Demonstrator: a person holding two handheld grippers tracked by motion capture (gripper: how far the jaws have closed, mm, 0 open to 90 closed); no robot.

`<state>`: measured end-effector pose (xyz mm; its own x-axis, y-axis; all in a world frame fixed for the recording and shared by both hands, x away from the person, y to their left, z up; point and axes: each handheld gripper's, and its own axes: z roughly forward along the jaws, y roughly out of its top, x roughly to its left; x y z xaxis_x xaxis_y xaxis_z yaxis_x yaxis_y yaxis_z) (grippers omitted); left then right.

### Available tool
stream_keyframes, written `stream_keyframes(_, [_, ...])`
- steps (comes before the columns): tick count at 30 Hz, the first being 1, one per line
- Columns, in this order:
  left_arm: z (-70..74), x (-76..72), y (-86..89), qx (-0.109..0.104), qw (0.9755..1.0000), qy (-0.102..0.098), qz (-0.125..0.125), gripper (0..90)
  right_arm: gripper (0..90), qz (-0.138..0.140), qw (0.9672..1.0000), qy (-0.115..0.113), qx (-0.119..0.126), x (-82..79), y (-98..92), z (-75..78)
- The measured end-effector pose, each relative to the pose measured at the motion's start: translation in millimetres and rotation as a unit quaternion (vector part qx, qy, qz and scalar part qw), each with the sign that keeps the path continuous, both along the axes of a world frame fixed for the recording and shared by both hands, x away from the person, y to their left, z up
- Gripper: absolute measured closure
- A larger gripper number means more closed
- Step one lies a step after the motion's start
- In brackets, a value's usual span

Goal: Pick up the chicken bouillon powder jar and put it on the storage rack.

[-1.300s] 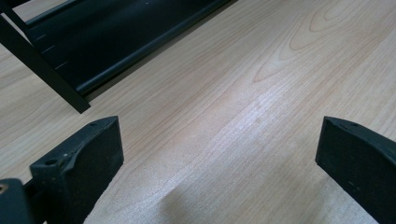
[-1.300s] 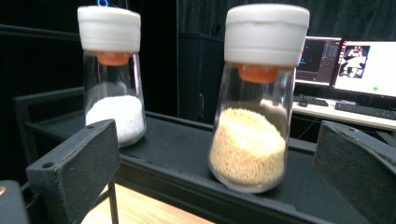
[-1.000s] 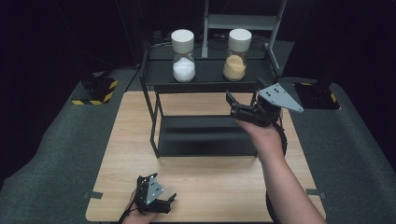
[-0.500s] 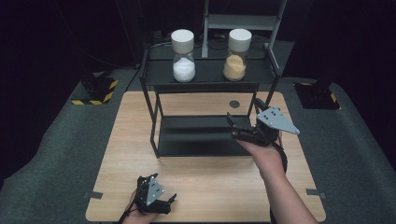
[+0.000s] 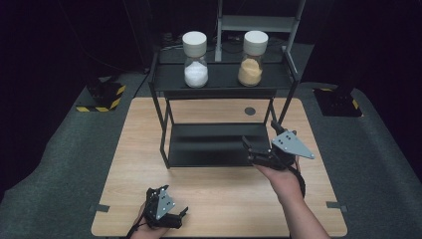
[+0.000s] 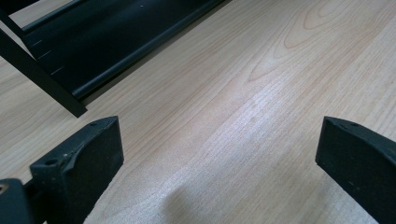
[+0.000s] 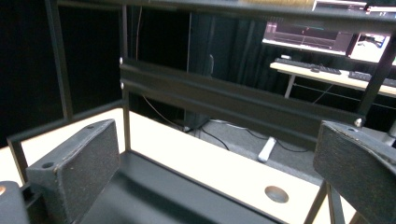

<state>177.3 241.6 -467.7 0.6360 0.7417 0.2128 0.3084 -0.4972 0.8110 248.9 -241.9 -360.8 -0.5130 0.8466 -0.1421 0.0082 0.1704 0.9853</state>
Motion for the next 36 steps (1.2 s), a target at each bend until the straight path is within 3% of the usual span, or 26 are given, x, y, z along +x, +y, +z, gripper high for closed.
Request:
stream_keyframes(11, [0.1, -0.1, -0.3, 0.002, 1.0, 0.0, -0.002, 1.3, 0.0, 0.004, 0.9993, 0.025, -0.027, -12.0, 1.0, -36.5])
stream_keyframes(22, [0.0, -0.5, -1.0, 0.003, 1.0, -0.001, 0.0, 1.3, 0.0, 0.004, 0.9963, 0.072, -0.045, -21.7, -1.4, -76.6])
stream_keyframes(33, [-0.1, -1.4, -2.7, 0.01, 0.9999, -0.005, -0.003, 1.3, 0.0, -0.004, 0.99, 0.118, -0.077, -36.2, -8.3, -110.0])
stream_keyframes(36, [-0.3, -1.9, -3.8, 0.012, 0.9999, -0.006, -0.003, 1.3, 0.3, -0.009, 0.9856, 0.132, -0.105, -40.3, -11.8, -117.0])
